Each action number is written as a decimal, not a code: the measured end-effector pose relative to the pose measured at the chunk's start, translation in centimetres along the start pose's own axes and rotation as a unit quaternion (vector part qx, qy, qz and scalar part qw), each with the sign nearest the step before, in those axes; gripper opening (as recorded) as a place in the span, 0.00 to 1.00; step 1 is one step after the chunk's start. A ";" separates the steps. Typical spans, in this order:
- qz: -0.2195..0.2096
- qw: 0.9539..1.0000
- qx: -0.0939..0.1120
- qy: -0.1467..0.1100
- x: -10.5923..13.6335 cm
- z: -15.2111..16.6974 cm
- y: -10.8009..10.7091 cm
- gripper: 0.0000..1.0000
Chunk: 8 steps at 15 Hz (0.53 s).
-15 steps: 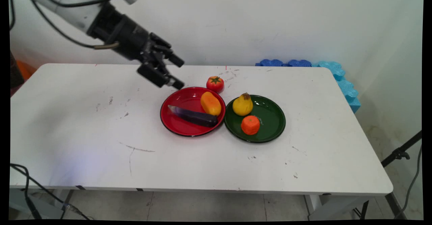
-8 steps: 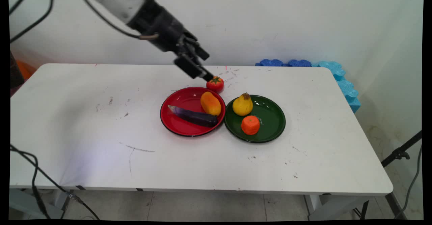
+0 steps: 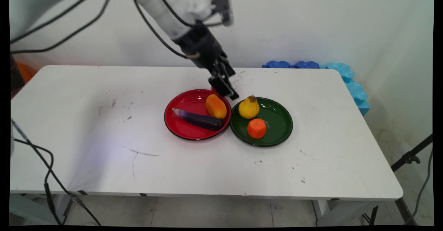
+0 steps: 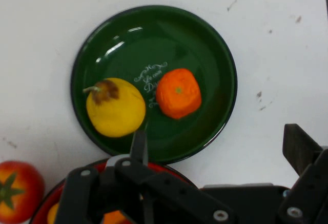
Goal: Pick up the mandarin from the green plate
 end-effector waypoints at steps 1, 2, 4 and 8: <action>0.008 1.000 -0.002 -0.008 0.4 1.0 -0.1 1.00; 0.013 1.000 -0.004 -0.013 0.7 1.7 -0.1 1.00; 0.030 0.999 -0.008 -0.029 1.3 3.9 -0.3 1.00; 0.059 0.997 -0.015 -0.056 1.6 8.2 -0.8 1.00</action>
